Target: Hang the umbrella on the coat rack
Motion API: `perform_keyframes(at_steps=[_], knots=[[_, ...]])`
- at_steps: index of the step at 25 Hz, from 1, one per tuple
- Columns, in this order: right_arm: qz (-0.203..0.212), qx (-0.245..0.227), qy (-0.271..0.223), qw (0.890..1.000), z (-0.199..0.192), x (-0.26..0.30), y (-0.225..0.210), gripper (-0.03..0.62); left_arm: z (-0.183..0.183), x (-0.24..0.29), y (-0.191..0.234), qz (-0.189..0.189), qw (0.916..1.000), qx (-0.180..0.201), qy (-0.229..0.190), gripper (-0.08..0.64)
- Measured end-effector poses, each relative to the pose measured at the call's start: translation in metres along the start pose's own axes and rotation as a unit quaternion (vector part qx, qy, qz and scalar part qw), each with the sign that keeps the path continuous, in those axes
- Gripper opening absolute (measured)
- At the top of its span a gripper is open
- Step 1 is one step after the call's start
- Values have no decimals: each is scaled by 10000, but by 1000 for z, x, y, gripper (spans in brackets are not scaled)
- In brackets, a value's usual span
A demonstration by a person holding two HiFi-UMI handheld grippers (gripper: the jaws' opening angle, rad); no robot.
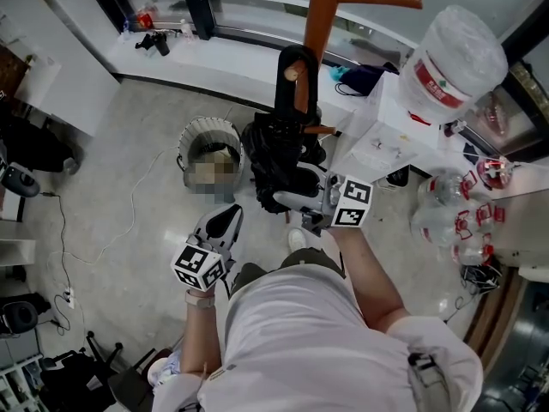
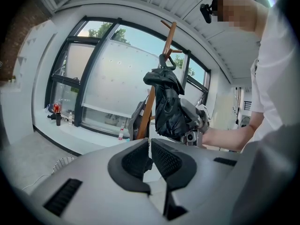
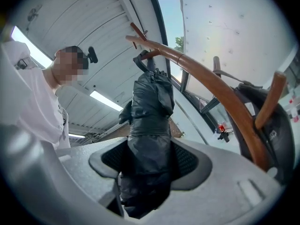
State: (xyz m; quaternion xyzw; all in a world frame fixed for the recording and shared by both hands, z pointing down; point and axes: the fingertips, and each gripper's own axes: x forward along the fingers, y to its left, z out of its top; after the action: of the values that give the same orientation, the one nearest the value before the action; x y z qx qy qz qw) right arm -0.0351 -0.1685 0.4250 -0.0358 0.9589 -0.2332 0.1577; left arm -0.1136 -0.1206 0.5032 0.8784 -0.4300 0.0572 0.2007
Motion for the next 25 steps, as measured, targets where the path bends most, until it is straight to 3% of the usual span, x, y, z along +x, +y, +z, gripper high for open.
perform_keyframes(at_steps=[12, 22, 25], knots=[[-889, -429, -147, 9950, 7, -11, -33, 276, -1, 11, 0, -58, 10000, -13, 53, 3], [-1906, -974, -152, 9767, 15, -31, -56, 327, 0, 12, -2, -95, 9999, -9, 42, 3], [-2228, -1248, -126, 9668, 17, -38, -61, 360, -1, 12, -3, -115, 9999, -2, 46, 3]])
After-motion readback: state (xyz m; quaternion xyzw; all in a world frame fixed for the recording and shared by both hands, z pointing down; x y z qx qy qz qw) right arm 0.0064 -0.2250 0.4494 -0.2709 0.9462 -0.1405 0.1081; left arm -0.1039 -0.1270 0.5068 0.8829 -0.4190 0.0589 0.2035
